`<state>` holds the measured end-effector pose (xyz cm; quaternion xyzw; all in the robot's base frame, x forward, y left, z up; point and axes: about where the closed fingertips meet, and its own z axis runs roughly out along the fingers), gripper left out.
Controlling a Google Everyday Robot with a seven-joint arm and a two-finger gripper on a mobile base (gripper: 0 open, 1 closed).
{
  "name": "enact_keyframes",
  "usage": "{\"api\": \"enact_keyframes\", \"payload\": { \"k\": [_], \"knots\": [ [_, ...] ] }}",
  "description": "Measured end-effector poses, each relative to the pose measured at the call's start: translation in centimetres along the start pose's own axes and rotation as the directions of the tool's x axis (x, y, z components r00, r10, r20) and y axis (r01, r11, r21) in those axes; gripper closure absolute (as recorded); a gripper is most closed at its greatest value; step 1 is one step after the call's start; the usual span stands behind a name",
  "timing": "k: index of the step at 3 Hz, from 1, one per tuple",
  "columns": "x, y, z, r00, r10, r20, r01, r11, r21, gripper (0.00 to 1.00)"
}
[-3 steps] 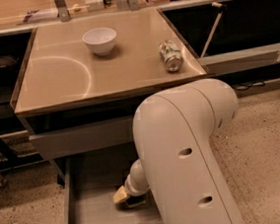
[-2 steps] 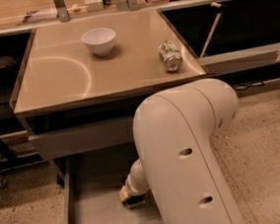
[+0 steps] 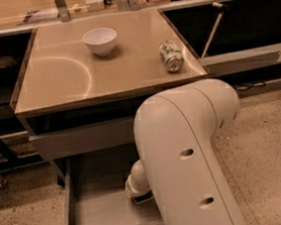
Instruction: Pick sponge from middle drawer and place on counter
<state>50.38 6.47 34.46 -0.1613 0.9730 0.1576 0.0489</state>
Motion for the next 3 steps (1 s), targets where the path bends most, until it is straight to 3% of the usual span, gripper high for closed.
{"api": "enact_keyframes", "payload": {
  "k": [1, 3],
  "knots": [
    [-0.1, 0.2, -0.7, 1.000, 0.000, 0.000, 0.000, 1.0000, 0.000, 1.00],
    [0.1, 0.8, -2.6, 1.000, -0.007, 0.000, 0.007, 0.9999, -0.015, 1.00]
  ]
}}
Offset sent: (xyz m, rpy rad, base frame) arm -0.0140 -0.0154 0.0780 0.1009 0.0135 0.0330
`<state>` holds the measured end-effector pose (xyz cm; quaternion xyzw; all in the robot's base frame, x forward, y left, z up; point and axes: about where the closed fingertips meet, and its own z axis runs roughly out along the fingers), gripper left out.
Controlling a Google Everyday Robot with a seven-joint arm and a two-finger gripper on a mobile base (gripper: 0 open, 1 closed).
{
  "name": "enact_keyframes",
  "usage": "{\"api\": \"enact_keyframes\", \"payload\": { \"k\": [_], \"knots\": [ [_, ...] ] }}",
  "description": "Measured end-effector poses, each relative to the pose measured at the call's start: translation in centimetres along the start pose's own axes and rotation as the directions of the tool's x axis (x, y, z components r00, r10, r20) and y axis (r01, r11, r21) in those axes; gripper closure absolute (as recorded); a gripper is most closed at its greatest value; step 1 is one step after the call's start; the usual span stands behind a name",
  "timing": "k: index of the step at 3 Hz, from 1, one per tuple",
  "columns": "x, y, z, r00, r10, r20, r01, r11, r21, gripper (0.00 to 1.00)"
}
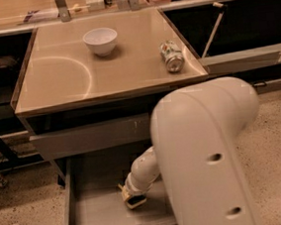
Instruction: Pick sponge from middle drawer and place on counter
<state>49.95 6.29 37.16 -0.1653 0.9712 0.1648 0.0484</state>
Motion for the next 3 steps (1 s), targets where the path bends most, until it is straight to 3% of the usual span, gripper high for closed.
{"api": "enact_keyframes", "payload": {
  "k": [2, 3],
  "knots": [
    [2.0, 1.6, -10.3, 0.999, -0.017, -0.048, 0.014, 0.9979, -0.062, 1.00],
    [2.5, 3.1, -15.1, 0.996, -0.062, -0.057, 0.057, 0.9953, -0.079, 1.00]
  ]
}}
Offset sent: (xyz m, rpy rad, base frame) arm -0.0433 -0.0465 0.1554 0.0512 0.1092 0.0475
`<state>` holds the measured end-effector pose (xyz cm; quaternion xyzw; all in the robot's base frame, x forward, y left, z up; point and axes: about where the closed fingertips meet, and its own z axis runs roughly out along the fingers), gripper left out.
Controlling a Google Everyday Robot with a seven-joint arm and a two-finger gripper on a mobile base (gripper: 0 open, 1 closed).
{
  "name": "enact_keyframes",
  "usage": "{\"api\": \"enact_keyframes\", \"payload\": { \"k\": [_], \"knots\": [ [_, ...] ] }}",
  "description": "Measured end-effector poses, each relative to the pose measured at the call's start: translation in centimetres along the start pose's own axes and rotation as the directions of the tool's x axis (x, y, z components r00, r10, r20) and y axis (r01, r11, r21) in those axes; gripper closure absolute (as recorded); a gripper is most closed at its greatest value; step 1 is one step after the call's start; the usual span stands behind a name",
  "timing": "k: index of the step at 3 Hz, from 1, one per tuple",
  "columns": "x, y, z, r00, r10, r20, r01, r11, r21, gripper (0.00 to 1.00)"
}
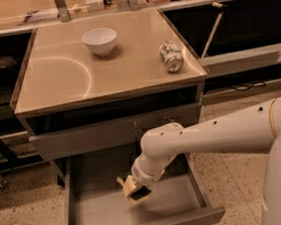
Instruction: Pick sponge from middle drawer and place on counter
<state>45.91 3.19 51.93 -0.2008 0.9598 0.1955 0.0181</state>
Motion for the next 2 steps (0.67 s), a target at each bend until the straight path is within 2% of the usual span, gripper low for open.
{"api": "enact_keyframes", "payload": {
  "k": [1, 2],
  "knots": [
    [0.0, 0.0, 0.0, 1.000, 0.000, 0.000, 0.000, 1.0000, 0.000, 1.00],
    [-1.4, 2.5, -3.6, 0.998, -0.051, 0.020, 0.051, 0.9985, 0.021, 1.00]
  ]
}}
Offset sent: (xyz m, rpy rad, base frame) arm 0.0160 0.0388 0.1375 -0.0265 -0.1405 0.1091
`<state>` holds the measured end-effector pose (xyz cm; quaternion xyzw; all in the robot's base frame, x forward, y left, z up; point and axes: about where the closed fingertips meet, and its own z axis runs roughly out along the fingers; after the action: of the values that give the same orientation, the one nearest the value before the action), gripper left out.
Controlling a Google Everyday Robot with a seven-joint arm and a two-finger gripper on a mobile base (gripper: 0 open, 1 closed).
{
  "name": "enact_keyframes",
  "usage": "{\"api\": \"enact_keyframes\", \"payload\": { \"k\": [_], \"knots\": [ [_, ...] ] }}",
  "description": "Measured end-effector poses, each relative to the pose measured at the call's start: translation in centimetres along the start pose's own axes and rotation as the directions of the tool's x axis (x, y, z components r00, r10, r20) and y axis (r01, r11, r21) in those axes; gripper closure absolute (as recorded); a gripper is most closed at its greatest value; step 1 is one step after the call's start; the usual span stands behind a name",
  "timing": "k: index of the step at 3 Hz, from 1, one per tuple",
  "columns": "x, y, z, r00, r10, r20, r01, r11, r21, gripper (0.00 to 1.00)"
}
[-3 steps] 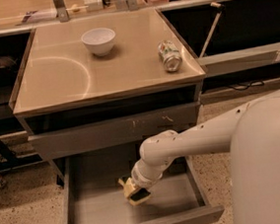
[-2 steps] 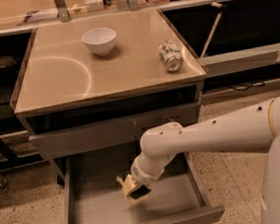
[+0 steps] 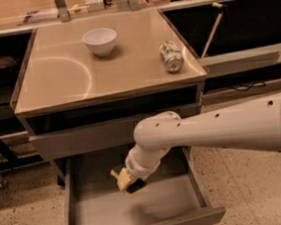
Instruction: Pick sponge from middle drawer and place on counter
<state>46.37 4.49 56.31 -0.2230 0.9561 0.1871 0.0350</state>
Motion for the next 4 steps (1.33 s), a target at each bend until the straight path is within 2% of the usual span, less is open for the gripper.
{"api": "enact_keyframes", "payload": {
  "k": [1, 2, 3, 4],
  "knots": [
    [-2.2, 4.1, -5.0, 0.996, -0.083, 0.015, 0.082, 0.9964, 0.019, 1.00],
    [-4.0, 7.7, -9.3, 0.985, -0.168, 0.026, 0.167, 0.9847, 0.050, 1.00],
    [-4.0, 7.7, -9.3, 0.985, -0.168, 0.027, 0.167, 0.9847, 0.050, 1.00],
    [-5.8, 9.3, -13.5, 0.971, -0.220, 0.093, 0.210, 0.9723, 0.103, 1.00]
  ]
}}
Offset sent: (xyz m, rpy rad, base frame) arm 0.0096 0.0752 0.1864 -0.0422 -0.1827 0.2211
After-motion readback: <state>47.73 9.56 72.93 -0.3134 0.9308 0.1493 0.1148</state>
